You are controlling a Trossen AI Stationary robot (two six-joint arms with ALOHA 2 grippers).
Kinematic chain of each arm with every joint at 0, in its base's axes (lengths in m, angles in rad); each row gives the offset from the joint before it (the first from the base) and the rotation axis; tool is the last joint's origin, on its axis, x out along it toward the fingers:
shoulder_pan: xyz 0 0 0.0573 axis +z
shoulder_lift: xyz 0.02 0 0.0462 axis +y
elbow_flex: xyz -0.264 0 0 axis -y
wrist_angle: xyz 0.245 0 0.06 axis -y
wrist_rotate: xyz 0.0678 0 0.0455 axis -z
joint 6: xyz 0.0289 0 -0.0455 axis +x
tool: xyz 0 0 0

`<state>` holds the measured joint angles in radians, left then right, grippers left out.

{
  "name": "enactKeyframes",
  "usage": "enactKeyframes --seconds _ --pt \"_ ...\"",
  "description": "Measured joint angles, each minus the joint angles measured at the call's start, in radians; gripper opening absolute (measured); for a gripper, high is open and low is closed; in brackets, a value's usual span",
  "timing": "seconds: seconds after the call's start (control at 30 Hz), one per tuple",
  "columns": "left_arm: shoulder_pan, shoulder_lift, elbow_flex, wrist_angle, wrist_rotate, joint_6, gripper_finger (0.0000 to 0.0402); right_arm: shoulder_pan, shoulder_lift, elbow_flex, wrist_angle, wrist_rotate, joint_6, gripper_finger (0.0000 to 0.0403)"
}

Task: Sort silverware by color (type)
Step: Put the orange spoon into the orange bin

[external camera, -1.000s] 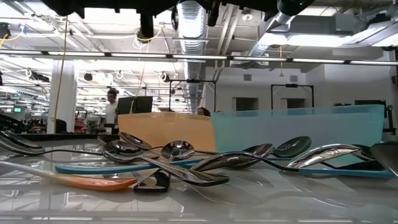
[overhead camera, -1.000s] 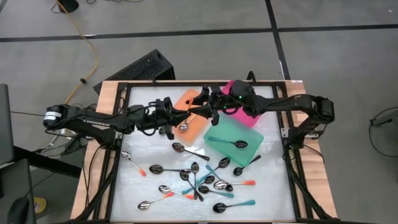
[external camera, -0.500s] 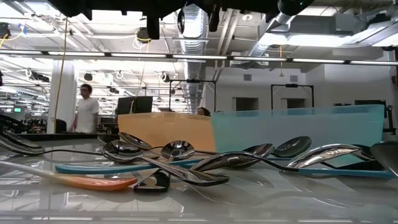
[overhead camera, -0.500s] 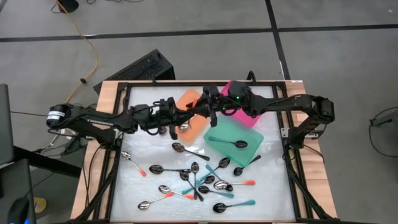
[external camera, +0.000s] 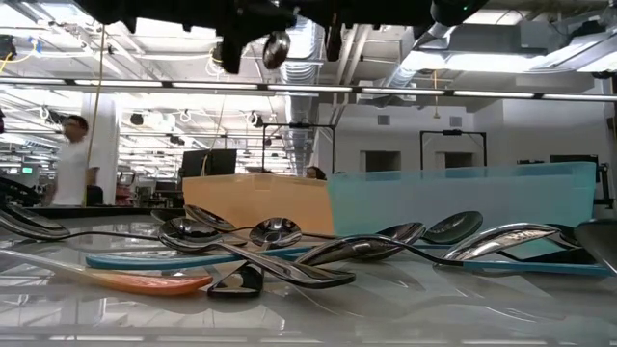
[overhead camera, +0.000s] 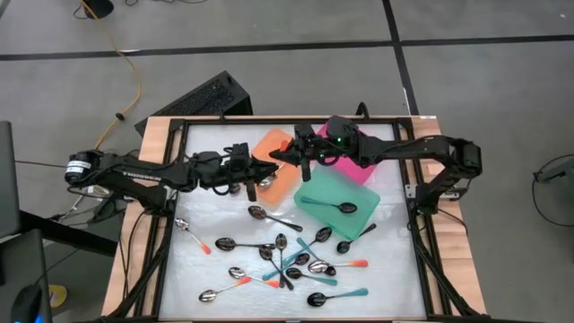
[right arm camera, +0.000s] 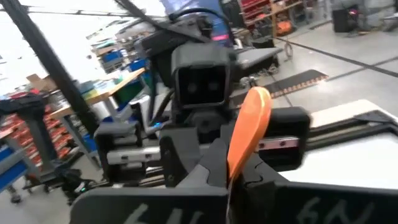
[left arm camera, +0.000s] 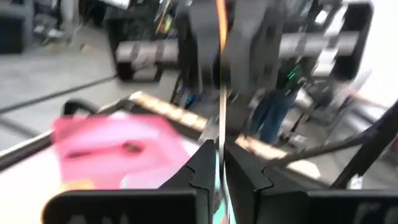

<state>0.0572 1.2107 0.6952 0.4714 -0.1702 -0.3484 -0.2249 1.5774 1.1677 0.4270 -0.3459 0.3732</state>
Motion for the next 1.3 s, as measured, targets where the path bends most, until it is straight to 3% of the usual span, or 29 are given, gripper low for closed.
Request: enactKeyframes --seconds 0.13,0.27,0.47,0.67,0.87,0.97,1.3 --pt "0.007 -0.078 -0.001 -0.183 -0.034 -0.010 0.0054 -0.037 -0.007 0.000 -0.047 0.011 0.000 0.0003" --pt "0.007 -0.174 -0.001 -0.389 -0.137 -0.024 0.0085 -0.063 -0.007 0.000 -0.107 0.063 -0.030 0.0003" --pt "0.007 -0.321 -0.001 -0.586 -0.207 -0.067 0.0099 -0.057 -0.003 0.000 -0.257 0.194 -0.222 0.0003" --pt "0.007 -0.405 -0.001 -0.643 -0.272 -0.087 0.0100 -0.036 0.017 0.000 -0.286 0.300 -0.365 0.0003" --pt "0.007 -0.412 -0.001 -0.672 -0.314 -0.091 0.0100 -0.021 0.057 0.019 -0.351 0.383 -0.521 0.0003" --pt "0.007 -0.398 -0.002 -0.683 -0.313 -0.091 0.0100 0.002 0.117 0.083 -0.358 0.443 -0.600 0.0003" --pt "0.009 -0.399 -0.002 -0.703 -0.334 -0.110 0.0100 0.060 0.373 0.382 -0.697 0.569 -0.851 0.0003"
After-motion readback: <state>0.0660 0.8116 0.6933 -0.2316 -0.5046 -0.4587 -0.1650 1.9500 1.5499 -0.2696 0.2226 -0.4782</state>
